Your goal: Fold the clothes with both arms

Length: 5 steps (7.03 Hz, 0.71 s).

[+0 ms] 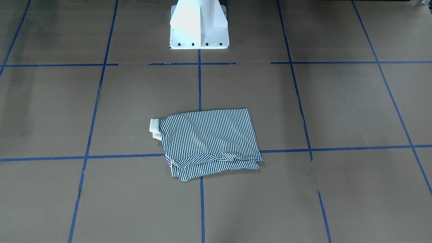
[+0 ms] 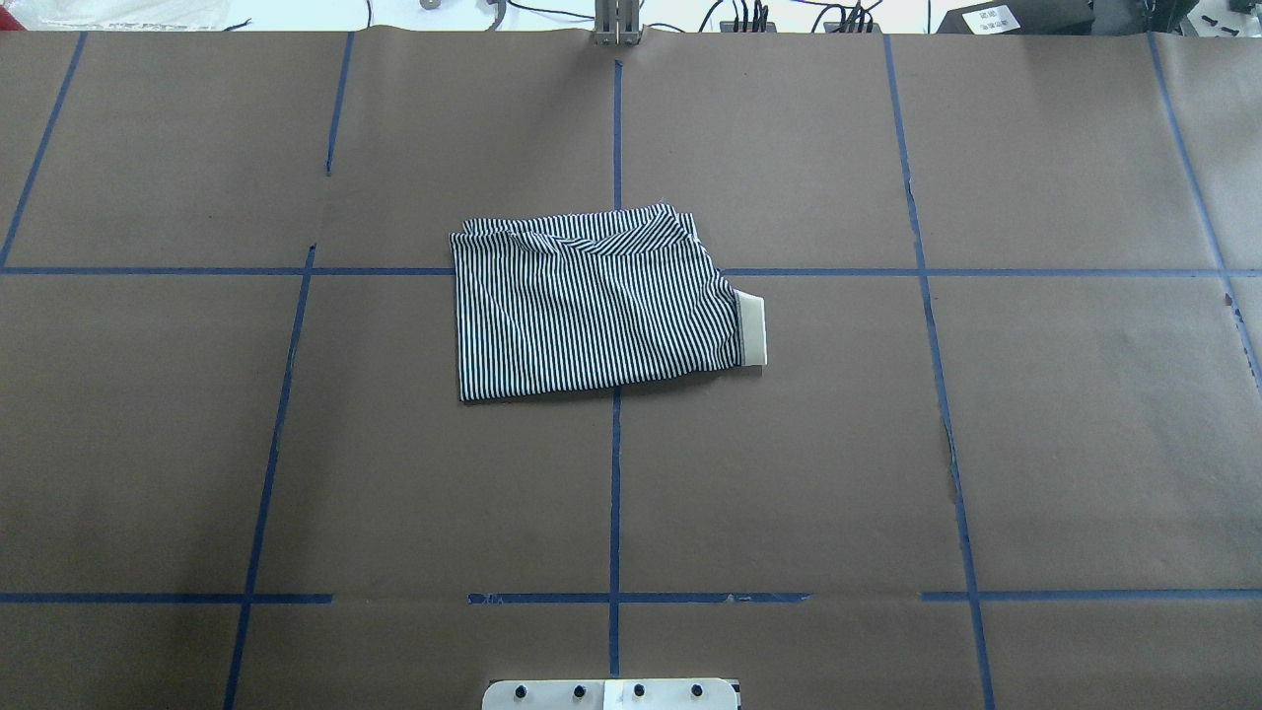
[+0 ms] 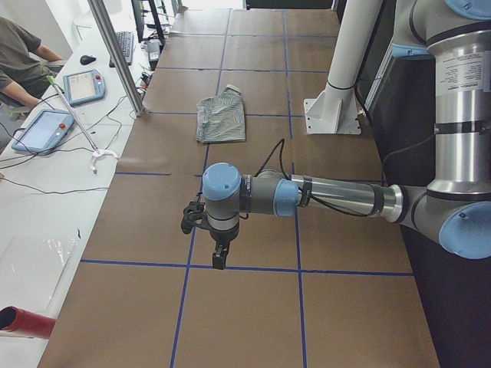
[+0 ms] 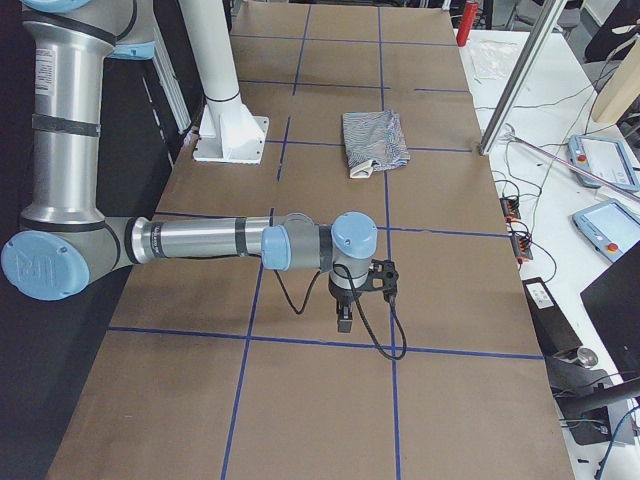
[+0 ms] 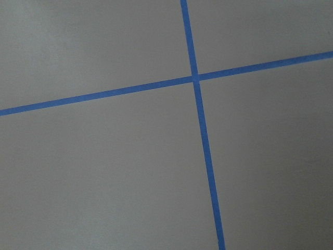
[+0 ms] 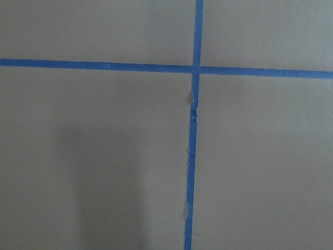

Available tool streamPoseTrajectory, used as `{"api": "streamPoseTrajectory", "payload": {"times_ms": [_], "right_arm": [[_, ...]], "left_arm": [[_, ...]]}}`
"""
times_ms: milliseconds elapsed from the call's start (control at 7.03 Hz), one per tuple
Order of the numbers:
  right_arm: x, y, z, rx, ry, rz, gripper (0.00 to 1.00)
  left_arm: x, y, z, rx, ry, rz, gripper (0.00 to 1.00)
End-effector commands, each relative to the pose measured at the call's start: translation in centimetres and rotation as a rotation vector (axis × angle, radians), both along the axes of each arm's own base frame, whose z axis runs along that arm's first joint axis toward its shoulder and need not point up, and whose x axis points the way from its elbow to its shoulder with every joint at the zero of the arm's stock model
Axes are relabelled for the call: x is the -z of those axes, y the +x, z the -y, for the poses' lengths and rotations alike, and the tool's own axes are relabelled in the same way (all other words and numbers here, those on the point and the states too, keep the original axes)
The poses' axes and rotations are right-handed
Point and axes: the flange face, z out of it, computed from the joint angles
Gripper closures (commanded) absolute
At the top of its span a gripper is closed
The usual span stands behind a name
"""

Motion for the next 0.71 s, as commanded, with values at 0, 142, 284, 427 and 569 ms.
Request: {"api": "streamPoseTrajectory", "payload": {"times_ms": [0,142,284,427,569], "right_arm": [[-0.2,-0.4,0.3,-0.001,-0.014,0.062,0.0],[-0.1,-0.4,0.4,0.003,-0.007,0.063,0.0],[-0.1,-0.5,0.4,0.003,-0.005,0.066,0.0],[0.0,-0.5,0.3,0.002,-0.005,0.074,0.0],[1.3,-0.7,-0.1,0.003,0.004,0.116,0.0]], "left_arm": [[1.0,0.0,-0.2,-0.003,0.018,-0.003,0.0],[1.7,0.1,-0.2,-0.005,0.024,-0.005,0.0],[1.6,0.0,-0.3,-0.003,0.024,-0.005,0.0],[1.5,0.0,-0.4,-0.003,0.024,-0.005,0.0],[1.8,0.1,-1.1,-0.003,0.033,-0.006,0.0]]}}
